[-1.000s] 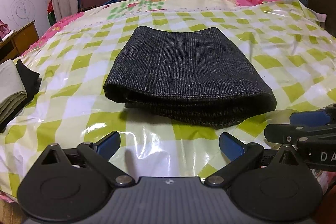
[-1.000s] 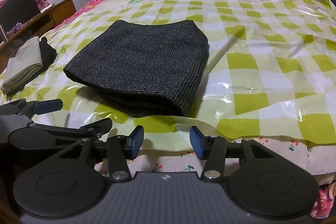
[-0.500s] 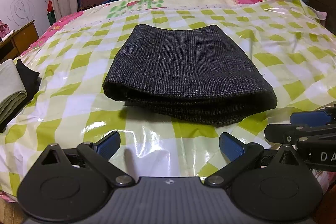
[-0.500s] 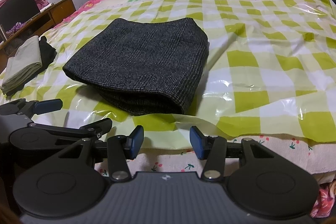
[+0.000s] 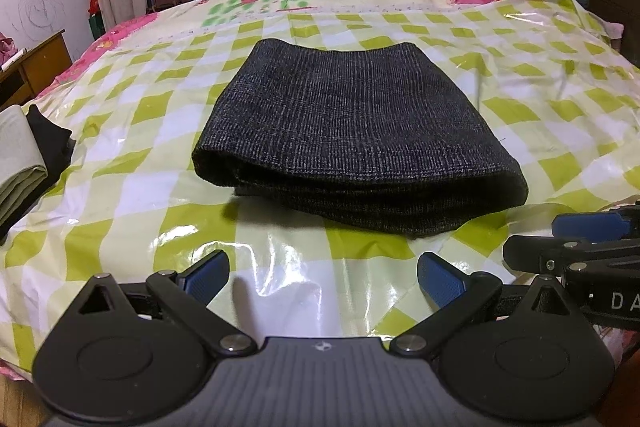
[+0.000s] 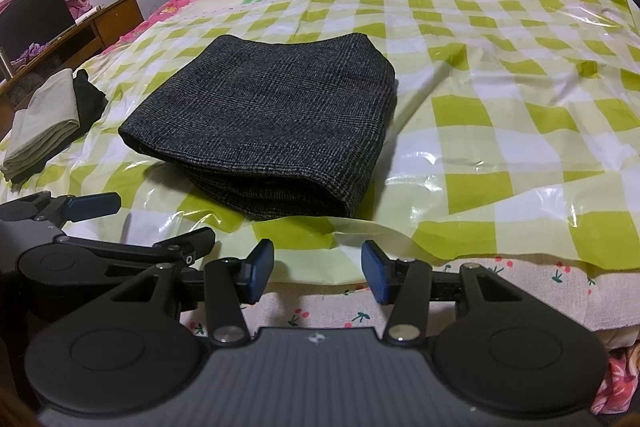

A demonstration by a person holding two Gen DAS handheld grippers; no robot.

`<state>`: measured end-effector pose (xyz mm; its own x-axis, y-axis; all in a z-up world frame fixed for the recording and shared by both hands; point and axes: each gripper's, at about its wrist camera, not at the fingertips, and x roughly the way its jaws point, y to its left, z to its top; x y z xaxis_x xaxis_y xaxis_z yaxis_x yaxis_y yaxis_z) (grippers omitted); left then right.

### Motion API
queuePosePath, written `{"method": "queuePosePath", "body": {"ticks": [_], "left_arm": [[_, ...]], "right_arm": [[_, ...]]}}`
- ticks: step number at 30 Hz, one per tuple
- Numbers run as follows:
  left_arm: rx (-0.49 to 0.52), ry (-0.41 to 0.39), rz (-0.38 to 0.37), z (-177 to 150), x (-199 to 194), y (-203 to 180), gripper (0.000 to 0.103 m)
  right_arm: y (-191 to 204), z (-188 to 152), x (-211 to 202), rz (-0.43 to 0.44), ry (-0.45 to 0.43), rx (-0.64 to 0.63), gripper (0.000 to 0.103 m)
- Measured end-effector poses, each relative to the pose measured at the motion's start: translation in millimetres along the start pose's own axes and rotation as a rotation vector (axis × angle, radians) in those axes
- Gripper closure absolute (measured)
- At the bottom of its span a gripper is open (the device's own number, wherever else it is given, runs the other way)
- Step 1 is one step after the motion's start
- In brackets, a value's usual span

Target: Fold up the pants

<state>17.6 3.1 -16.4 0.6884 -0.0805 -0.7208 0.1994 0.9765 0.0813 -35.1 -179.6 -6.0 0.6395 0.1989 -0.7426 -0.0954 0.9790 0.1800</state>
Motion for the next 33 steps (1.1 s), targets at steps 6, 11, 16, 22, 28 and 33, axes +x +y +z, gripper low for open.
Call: {"method": "queuePosePath", "body": {"ticks": [6, 11, 16, 22, 28, 33], "left_arm": [[0.005, -0.013, 0.012, 0.0, -2.2, -1.3, 0.000], [0.006, -0.012, 0.014, 0.2, -2.6, -1.3, 0.000], [0.006, -0.010, 0.014, 0.3, -2.6, -1.3, 0.000], [0.003, -0.008, 0.013, 0.6, -2.9, -0.6, 0.000], [0.004, -0.008, 0.013, 0.6, -2.8, -0.8, 0.000], [0.002, -0.007, 0.012, 0.6, -2.9, -0.4, 0.000]], "right_arm": [[0.2, -0.3, -0.5, 0.001, -0.001, 0.005, 0.053], [0.5, -0.3, -0.7, 0.001, 0.001, 0.008, 0.053], [0.7, -0.3, -0.7, 0.001, 0.002, 0.007, 0.053], [0.7, -0.2, -0.7, 0.001, 0.002, 0.008, 0.053], [0.8, -0.1, -0.7, 0.001, 0.002, 0.007, 0.053], [1.0, -0.1, -0.7, 0.001, 0.002, 0.007, 0.053]]}}
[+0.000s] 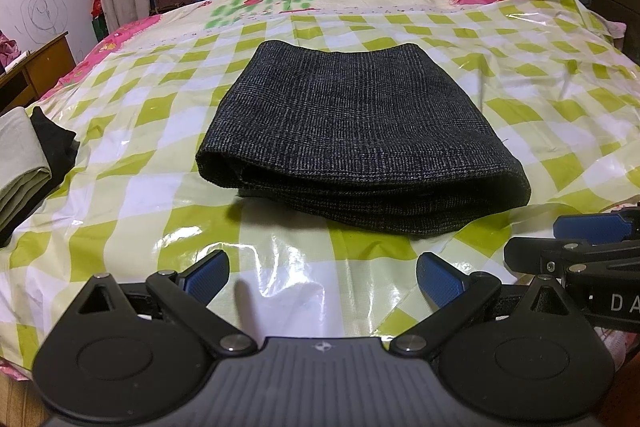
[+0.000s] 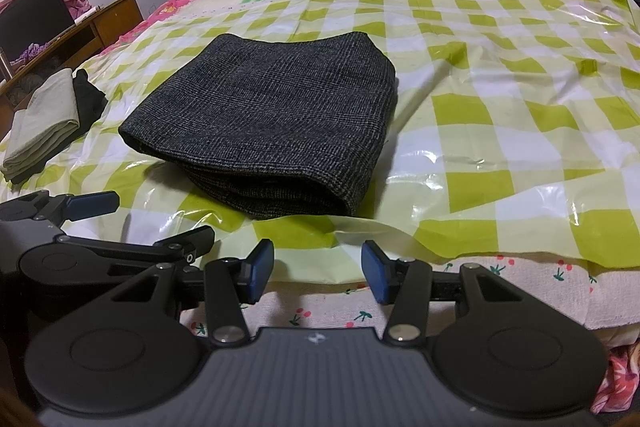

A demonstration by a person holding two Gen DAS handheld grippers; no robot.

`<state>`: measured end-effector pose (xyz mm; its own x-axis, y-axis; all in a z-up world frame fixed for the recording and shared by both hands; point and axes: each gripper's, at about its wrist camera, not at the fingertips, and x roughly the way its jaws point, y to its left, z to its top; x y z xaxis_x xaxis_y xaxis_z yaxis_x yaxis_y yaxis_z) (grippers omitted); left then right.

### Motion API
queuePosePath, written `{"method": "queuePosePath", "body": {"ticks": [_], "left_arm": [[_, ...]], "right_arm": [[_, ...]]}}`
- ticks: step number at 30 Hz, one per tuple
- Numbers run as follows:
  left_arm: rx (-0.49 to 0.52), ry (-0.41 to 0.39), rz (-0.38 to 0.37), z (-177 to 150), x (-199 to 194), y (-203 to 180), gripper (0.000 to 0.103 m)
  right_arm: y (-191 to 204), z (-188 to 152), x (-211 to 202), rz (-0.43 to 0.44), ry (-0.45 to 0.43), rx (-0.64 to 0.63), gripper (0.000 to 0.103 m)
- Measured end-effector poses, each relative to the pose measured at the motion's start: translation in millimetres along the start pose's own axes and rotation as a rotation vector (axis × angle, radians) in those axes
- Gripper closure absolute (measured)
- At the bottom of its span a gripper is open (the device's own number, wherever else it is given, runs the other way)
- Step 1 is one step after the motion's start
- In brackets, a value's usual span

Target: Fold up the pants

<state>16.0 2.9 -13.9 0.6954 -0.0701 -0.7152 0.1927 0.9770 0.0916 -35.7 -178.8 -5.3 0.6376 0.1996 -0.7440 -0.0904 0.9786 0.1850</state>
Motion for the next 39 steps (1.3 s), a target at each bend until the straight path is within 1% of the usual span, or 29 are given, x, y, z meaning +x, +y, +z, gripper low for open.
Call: {"method": "queuePosePath", "body": {"ticks": [39], "left_arm": [[-0.010, -0.002, 0.015, 0.7, 0.2, -1.1, 0.000]], "right_arm": [[3.8, -0.9, 1.1, 0.004, 0.001, -0.009, 0.053]]}}
